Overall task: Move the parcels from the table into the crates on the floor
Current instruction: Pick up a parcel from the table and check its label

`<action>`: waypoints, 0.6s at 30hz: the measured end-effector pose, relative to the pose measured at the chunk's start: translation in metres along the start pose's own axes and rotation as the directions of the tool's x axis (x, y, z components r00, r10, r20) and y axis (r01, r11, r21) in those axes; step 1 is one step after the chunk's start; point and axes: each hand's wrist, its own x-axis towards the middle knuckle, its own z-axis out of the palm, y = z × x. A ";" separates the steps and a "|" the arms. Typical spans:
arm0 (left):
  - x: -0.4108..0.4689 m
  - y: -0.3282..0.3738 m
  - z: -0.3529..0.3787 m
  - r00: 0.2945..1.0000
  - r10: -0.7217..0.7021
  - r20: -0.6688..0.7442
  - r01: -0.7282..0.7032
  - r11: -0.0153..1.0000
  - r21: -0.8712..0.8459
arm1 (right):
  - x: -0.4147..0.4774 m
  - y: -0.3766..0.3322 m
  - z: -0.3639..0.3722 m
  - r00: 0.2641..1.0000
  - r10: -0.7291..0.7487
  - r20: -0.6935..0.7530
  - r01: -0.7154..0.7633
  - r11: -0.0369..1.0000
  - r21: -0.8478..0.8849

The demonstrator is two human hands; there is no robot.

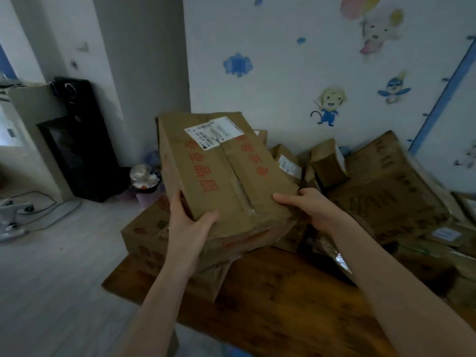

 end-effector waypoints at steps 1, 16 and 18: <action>-0.003 0.005 -0.002 0.999 0.020 0.039 -0.021 0.999 0.025 | -0.009 0.001 -0.002 1.000 -0.001 -0.001 0.001 1.000 -0.016; -0.025 0.049 0.071 0.927 0.145 0.346 -0.253 0.922 0.292 | -0.108 0.018 -0.072 0.946 -0.103 -0.307 0.131 0.989 0.072; -0.030 0.046 0.087 0.914 0.174 0.366 -0.297 0.902 0.313 | -0.116 0.024 -0.087 0.931 -0.104 -0.351 0.139 0.987 0.075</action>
